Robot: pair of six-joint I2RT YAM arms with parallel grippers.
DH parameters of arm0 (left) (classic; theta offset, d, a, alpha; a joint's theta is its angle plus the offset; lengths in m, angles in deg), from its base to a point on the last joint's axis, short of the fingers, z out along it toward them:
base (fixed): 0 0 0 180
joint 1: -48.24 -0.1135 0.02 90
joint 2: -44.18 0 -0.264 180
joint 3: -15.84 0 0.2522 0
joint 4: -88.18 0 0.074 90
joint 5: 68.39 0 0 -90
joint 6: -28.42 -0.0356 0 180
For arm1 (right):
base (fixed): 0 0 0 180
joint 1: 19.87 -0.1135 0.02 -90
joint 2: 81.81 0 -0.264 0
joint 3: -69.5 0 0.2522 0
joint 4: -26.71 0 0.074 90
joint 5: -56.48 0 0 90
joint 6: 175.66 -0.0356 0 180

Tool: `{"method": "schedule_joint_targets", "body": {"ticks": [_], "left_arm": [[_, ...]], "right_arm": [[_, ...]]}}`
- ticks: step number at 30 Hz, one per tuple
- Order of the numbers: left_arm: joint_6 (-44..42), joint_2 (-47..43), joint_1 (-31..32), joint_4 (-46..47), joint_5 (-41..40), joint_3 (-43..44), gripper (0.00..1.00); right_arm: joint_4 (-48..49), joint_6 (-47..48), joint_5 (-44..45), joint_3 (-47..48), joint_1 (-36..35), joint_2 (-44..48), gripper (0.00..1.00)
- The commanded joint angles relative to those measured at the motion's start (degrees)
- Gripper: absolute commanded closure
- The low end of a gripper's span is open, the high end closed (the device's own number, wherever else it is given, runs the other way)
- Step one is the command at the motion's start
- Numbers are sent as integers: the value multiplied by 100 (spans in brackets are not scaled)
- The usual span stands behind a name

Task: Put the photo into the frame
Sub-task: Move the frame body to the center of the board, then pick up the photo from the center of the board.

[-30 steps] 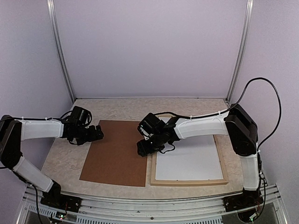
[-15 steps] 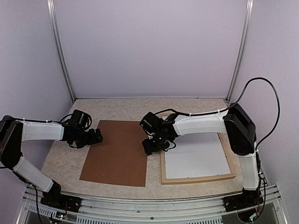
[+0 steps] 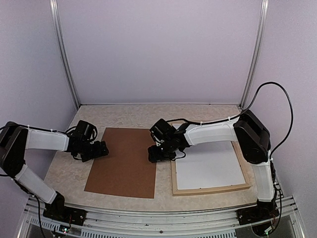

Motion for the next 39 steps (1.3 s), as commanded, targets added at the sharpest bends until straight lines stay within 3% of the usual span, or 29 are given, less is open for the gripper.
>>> {"method": "schedule_joint_targets", "body": {"ticks": [1,7,18,39], "left_arm": [[-7,178,-75,157,314,-90,7],[49,322,-150,397,636,-318,9],[185,49,-207,918,1585,-616,21],[196,-1191,-319,766,3191,-301,25]], "right_arm": [[445,-458,-312,-362,-6,-187,35],[936,-786,-445,-831,-42,12,35],[1139,-949,-596,-848,-100,-100,36],[925,-802,-513,-792,3,-94,36]]}}
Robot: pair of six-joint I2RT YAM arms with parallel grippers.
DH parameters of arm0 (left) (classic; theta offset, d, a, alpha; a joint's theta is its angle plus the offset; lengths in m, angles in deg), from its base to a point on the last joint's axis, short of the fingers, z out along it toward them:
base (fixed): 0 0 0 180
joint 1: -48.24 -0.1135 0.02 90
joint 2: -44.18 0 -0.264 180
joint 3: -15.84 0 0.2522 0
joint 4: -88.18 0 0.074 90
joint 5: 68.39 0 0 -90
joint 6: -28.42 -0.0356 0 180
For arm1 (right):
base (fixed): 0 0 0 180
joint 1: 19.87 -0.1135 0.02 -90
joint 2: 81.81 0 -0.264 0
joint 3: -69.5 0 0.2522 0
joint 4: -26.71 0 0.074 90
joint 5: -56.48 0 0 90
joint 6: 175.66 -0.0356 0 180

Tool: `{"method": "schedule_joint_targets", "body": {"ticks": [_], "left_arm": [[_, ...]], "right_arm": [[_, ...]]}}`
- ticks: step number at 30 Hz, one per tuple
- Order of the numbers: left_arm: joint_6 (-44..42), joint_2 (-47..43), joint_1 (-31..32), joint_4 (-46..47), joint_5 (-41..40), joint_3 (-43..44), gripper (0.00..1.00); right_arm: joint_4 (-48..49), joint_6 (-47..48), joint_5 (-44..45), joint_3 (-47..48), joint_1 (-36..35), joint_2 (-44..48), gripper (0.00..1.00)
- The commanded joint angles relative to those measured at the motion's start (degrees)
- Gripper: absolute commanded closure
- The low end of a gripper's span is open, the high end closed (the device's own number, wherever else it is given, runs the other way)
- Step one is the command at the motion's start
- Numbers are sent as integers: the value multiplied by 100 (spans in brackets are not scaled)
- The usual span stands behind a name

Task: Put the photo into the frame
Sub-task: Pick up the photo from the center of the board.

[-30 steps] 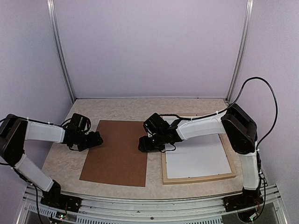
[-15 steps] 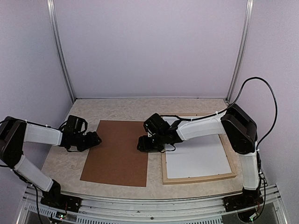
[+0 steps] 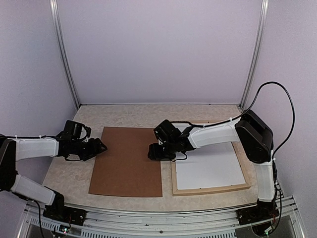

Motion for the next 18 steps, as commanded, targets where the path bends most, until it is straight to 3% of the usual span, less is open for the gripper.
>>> {"method": "schedule_joint_targets", "body": {"ticks": [1,14,18], "left_arm": [[136,-324,159,305,1594,255,25],[328,-1090,159,215,2272,655,26],[396,-1244,210,236,2370,762,27]], "right_arm": [[-303,13,-429,-139,-31,-266,36],[-164,183,-713,-247,109,-206,36],[301,176,-1076,-505,166,-175,36]]}}
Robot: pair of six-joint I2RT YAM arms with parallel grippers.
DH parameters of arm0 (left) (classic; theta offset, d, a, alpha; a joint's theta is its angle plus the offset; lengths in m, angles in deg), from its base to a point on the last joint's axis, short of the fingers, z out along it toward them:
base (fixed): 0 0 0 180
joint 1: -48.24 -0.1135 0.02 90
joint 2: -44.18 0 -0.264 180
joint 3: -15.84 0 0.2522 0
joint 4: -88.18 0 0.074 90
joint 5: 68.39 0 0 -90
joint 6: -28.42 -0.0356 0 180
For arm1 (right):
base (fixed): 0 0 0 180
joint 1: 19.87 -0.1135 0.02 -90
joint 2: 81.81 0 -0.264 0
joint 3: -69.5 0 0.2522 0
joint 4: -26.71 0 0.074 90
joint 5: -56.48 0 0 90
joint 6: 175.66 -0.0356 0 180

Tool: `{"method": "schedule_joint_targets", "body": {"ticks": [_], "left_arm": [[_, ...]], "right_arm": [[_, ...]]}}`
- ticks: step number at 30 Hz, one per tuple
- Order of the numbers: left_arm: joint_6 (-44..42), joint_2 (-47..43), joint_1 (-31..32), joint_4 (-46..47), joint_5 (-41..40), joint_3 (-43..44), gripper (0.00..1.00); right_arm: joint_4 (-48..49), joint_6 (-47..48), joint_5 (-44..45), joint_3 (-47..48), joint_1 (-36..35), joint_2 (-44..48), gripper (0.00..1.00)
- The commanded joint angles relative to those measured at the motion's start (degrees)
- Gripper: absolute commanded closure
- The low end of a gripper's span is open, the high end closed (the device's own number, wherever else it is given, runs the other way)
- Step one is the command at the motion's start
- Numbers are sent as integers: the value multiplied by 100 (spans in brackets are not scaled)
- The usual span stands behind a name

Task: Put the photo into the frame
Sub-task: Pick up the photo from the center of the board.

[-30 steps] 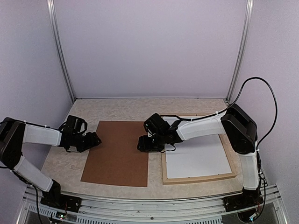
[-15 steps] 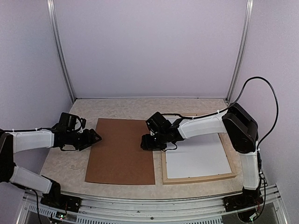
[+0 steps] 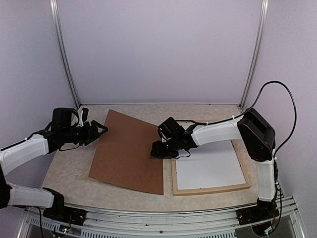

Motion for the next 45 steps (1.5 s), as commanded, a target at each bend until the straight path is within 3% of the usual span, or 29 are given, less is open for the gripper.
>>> {"method": "schedule_joint_targets", "body": {"ticks": [1,10,27,36,45], "left_arm": [[232,-143,267,201,1218,243,27],[423,-217,846,508,1148,367,28],[213,-54,1945,223,385,1178,28],[-129,258,2523,-99,-287,1619,25],[-242,515,2665,-125,-556,1760,25]], "right_arm": [[480,27,-984,-496,-48,-249,36],[1483,5,-1788,-881,3,-301,36],[2937,-192,-2765,-1299,60,-316,33],[2844,-2,-2810,-1331,106,-60,33],[1885,342,-2391,-1259,336,729,33]]}}
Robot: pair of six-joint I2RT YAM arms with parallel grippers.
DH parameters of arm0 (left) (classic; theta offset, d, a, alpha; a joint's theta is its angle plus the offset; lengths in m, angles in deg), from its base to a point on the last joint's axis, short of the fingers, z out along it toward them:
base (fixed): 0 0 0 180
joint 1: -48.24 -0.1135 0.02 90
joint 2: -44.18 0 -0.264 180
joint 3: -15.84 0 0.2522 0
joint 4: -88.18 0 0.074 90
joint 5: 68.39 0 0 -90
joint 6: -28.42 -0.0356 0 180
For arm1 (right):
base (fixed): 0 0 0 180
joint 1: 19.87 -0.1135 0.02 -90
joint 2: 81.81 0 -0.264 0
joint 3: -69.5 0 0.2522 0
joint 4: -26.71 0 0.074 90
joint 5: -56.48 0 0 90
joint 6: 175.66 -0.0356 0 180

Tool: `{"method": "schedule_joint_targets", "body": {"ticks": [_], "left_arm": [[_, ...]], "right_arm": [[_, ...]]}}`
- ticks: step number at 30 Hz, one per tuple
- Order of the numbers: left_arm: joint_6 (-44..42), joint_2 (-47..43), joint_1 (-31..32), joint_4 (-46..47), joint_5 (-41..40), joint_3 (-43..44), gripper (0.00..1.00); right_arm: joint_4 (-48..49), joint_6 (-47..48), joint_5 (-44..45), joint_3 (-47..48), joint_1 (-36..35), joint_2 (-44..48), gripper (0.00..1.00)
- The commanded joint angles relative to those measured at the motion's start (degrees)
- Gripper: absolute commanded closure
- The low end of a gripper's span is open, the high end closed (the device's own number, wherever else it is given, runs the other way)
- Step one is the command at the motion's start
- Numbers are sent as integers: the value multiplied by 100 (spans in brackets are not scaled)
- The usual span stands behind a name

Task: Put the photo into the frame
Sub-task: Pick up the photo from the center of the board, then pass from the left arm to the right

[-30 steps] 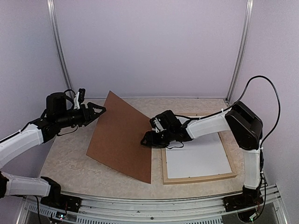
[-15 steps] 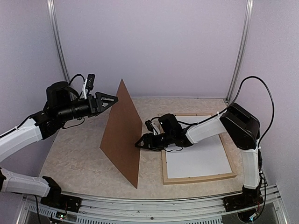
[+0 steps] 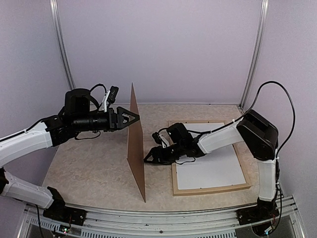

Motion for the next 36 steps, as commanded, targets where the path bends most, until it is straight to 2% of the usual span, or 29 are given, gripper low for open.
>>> {"method": "schedule_joint_targets", "body": {"ticks": [1,7,12,20,23,27,36], "left_arm": [[-200,193,70,-392,-220,133,26],[-165,400,209,-1020,-756,626,28],[-180,291,273,-874,-722,632,24],[-122,419,336,-808,-764,729,24],[-77,466,370,-783,-897,787,24],[-49,601,471,-693,-1047,900,22],[108,1044,728,-467,-1228,1298,21]], "right_arm": [[-661,284,232,57,148,653,33],[-1464,586,548,315,262,1048,33],[-1615,521,509,356,441,1537,32],[-1781,185,148,475,616,2443,28],[-1837,96,114,468,544,2797,27],[-2464,259,357,806,311,2974,27],[-2703,169,548,1077,-164,3220,25]]}}
